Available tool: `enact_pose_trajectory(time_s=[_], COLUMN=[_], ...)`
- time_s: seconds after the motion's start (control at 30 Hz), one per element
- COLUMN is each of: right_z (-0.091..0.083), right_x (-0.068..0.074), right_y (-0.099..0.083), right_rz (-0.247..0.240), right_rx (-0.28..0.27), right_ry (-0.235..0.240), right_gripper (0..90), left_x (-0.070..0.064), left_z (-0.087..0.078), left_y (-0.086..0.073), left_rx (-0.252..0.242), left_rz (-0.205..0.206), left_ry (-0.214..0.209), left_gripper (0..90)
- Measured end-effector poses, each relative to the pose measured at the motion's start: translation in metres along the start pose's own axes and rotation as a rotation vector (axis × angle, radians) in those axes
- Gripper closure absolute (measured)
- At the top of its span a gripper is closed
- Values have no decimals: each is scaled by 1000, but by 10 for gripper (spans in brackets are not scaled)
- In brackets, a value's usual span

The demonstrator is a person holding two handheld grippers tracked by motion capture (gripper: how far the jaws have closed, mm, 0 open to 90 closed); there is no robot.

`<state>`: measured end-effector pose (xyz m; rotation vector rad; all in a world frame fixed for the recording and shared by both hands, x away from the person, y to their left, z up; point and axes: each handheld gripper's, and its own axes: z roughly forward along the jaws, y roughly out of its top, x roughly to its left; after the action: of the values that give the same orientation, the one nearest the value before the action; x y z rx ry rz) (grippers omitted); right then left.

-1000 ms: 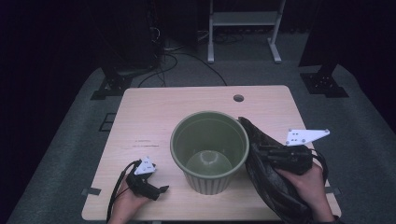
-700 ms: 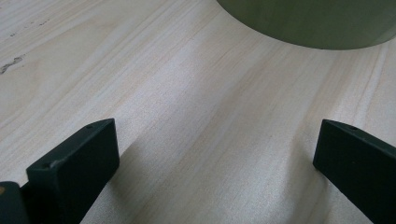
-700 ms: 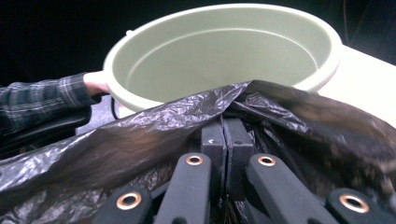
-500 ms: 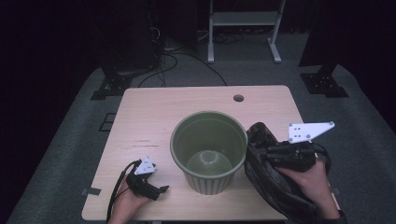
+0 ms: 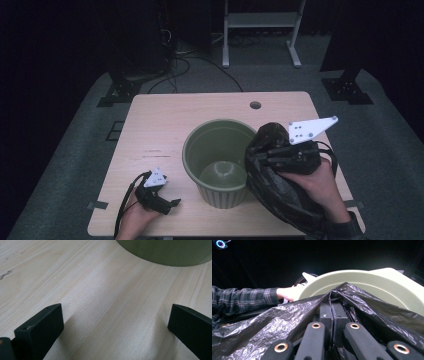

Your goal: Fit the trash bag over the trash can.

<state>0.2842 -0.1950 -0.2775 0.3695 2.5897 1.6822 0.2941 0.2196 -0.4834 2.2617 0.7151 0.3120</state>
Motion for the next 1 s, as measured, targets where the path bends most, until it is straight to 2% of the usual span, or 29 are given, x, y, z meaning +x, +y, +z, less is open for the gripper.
enact_pose_trajectory(time_s=[0.17, 0.33, 0.37, 0.4, 0.43, 0.7, 1.0], right_z=[25, 42, 51, 51, 59, 89, 115], right_x=[1, 1, 2, 2, 3, 10, 18], right_y=[16, 28, 35, 35, 41, 60, 72], right_rz=[-18, -32, -38, -38, -42, -67, -80], right_rx=[41, 58, 65, 65, 72, 79, 77], right_ry=[43, 68, 81, 81, 90, 141, 194], right_gripper=[887, 888, 888, 888, 888, 888, 887], left_x=[0, 0, 0, 0, 0, 0, 0], left_z=[0, 0, 0, 0, 0, 0, 0], left_y=[0, 0, 0, 0, 0, 0, 0], left_rx=[-2, -2, -2, -2, -3, -3, -4], left_rz=[0, -1, -1, -1, -1, -1, -2], left_ry=[1, 0, 0, 0, 0, 1, 0], left_gripper=[0, 0, 0, 0, 0, 0, 0])
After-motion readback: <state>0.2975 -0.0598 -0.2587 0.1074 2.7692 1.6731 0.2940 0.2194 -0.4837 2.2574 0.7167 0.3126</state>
